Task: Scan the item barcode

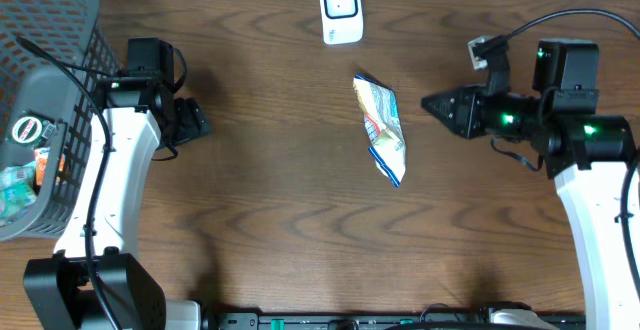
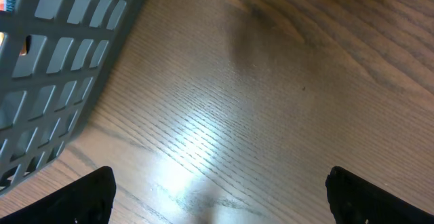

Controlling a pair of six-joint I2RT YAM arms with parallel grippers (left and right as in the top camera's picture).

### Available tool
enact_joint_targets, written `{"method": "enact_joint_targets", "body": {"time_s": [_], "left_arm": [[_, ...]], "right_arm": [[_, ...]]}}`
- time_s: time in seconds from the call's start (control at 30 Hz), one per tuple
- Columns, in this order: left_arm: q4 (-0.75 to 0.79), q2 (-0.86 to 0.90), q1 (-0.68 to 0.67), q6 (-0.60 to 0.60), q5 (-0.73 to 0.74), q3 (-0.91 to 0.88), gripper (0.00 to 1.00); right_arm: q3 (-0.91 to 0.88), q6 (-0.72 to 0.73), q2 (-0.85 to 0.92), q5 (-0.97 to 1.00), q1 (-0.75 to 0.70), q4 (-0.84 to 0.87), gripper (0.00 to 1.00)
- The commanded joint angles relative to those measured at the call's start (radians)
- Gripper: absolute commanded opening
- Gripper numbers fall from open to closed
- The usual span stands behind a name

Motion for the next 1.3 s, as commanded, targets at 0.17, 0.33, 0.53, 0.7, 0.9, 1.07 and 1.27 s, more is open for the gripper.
{"method": "enact_joint_targets", "body": {"time_s": [0.17,0.33,0.53,0.7,0.9,1.07,1.27], "left_arm": [[-0.003,-0.007,0.001,-0.013,-0.009,0.005,0.98],[-0.003,-0.007,0.001,-0.013,-0.009,0.005,0.98],[-0.003,-0.007,0.001,-0.013,-0.009,0.005,0.98],[-0.003,-0.007,0.001,-0.013,-0.009,0.005,0.98],[-0.003,-0.007,0.001,-0.013,-0.009,0.005,0.98],[-0.003,-0.007,0.001,-0.013,-0.009,0.005,0.98],[-0.003,-0.007,0.001,-0.013,-0.009,0.005,0.98]], "right_arm": [[0.067,0.134,0.156,0.188,0.028,0.019,0.01],[0.164,0.114,0.313,0.311,0.062,-0.047,0.01],[0.279,0.073,0.489,0.325,0.067,-0.14,0.01],[0.28,0.008,0.583,0.257,0.095,-0.174,0.01],[0.278,-0.005,0.688,0.258,0.171,-0.206,0.01],[0.277,-0.004,0.767,0.261,0.255,-0.195,0.01],[0.277,0.09,0.845,0.363,0.348,-0.175,0.01]]}}
